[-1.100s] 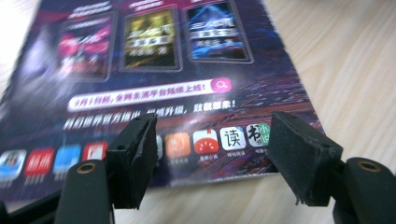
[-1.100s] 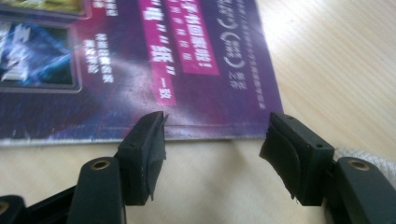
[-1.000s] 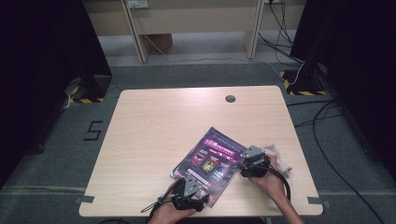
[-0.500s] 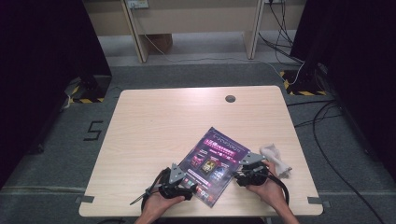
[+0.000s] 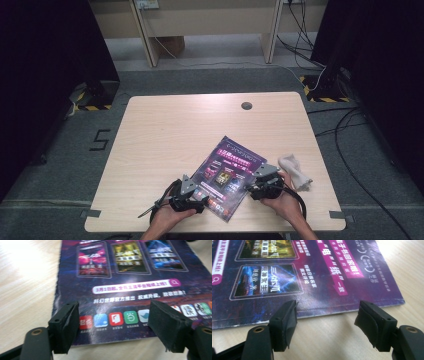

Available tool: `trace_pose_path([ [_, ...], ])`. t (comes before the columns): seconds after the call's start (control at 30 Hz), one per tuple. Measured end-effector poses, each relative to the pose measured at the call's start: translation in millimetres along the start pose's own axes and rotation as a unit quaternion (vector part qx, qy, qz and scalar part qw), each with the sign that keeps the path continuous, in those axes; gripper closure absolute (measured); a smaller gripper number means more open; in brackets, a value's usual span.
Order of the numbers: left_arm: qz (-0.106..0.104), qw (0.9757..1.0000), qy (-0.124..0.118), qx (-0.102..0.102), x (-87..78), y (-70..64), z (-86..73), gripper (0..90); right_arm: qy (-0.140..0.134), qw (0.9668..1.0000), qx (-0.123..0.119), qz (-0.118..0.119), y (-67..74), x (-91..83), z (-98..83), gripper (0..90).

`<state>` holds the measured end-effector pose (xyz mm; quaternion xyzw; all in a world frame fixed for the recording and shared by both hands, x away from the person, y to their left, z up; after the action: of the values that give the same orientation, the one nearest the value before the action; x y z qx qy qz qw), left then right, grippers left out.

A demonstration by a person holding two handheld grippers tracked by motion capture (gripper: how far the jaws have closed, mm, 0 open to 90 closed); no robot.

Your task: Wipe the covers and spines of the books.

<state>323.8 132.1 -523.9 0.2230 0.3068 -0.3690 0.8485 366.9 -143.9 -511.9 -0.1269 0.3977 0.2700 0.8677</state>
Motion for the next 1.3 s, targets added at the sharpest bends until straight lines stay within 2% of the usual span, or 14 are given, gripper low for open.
trace_pose_path([
  [0.07,-0.007,1.0000,0.005,0.004,-1.2,-6.9,2.0,27.4,-0.005,1.0000,0.000,-0.006,-2.0,2.3,1.9,31.5],
  [0.17,-0.029,0.9993,0.011,0.020,-2.2,-18.8,5.4,26.8,-0.006,0.9999,0.009,-0.011,-5.4,5.0,4.5,31.5],
  [0.27,-0.032,0.9992,0.013,0.022,-1.3,-26.7,7.7,23.1,-0.006,0.9994,-0.003,-0.033,-10.5,8.6,8.3,32.1],
  [0.33,-0.033,0.9991,0.013,0.022,-1.0,-28.4,8.7,23.3,-0.005,0.9993,0.002,-0.037,-11.8,9.5,9.6,32.8],
  [0.47,-0.042,0.9989,0.010,0.019,-1.1,-26.5,8.5,23.1,-0.008,0.9992,0.017,-0.036,-16.0,10.8,11.5,33.9],
  [0.57,-0.043,0.9990,-0.002,0.010,-2.3,-21.1,7.4,25.8,-0.015,0.9987,0.047,-0.015,-17.2,9.4,11.3,33.9],
  [0.7,-0.016,0.9998,-0.011,-0.003,-7.1,-5.2,4.4,23.9,-0.018,0.9977,0.065,0.007,-15.3,7.7,10.3,33.9],
  [0.8,0.003,0.9998,-0.003,-0.022,-8.3,10.7,-2.1,22.4,-0.017,0.9970,0.073,0.020,-11.9,9.2,9.8,33.6],
  [0.9,-0.007,0.9992,0.014,-0.036,-6.7,19.8,-9.7,23.1,-0.014,0.9968,0.074,0.027,-7.3,10.3,9.7,33.6],
  [0.93,-0.016,0.9988,0.012,-0.045,-6.7,20.0,-10.8,23.5,-0.016,0.9968,0.074,0.029,-6.1,11.0,9.8,33.6],
  [0.97,-0.024,0.9987,0.013,-0.043,-6.8,18.8,-10.3,25.9,-0.014,0.9968,0.073,0.030,-4.6,11.5,9.7,33.6],
  [1.07,-0.018,0.9992,0.017,-0.030,-6.8,14.6,-8.5,23.6,-0.011,0.9972,0.070,0.025,-3.1,13.0,9.8,33.2],
  [1.17,-0.030,0.9987,0.021,-0.037,-7.7,10.2,-8.5,23.2,-0.011,0.9973,0.070,0.020,-5.1,12.9,9.7,33.2],
  [1.3,-0.040,0.9987,0.023,-0.023,-11.3,-3.1,-7.2,26.1,-0.012,0.9979,0.063,0.007,-10.7,11.8,9.4,33.4],
])
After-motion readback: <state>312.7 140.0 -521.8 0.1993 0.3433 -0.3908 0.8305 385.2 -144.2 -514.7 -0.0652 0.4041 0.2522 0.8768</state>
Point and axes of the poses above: each handheld gripper's, and its own axes: x roughly forward along the jaws, z roughly out of its top, y roughly to its left, the point moved 2 cm from there along x, roughly forward along the jaws, and after that the axes turned 13 degrees about x, right-handed, at the moved point
